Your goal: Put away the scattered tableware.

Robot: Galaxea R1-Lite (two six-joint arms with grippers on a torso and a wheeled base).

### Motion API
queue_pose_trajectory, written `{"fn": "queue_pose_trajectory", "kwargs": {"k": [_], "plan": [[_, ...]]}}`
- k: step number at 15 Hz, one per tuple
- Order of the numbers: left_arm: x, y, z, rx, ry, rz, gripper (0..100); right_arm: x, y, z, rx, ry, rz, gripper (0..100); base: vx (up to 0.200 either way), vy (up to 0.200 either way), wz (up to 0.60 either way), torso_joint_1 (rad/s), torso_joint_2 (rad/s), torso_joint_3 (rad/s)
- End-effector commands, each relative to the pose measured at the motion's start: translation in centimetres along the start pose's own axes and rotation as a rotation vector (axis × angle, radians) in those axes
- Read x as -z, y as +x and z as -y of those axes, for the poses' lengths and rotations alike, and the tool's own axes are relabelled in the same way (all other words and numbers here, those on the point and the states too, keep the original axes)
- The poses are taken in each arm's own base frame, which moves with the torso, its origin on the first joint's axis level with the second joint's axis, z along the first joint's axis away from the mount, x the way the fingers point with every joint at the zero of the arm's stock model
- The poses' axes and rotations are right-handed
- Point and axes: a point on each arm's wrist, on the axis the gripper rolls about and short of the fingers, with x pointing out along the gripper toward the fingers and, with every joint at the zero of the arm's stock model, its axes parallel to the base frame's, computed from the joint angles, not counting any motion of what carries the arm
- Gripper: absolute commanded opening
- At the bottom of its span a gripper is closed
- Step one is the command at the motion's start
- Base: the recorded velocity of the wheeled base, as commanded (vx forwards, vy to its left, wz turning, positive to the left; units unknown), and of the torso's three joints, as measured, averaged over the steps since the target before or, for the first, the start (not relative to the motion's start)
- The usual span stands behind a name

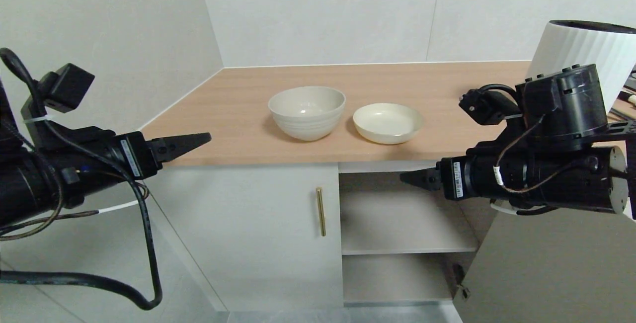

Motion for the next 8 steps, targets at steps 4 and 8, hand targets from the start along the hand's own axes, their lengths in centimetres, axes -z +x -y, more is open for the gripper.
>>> {"fn": "queue_pose_trajectory", "kwargs": {"k": [4, 8], "plan": [[-0.2, 3.3, 1.1, 0.066, 0.005, -0.06, 100, -0.1, 1.1, 0.0, -0.007, -0.017, 0.033, 100, 0.0, 0.0, 0.0, 0.193, -0.46, -0.281], [1.2, 6.7, 2.2, 0.116, -0.018, -0.17, 100, -0.1, 1.9, 0.5, 0.009, -0.011, 0.031, 100, 0.0, 0.0, 0.0, 0.129, -0.31, -0.176]]}}
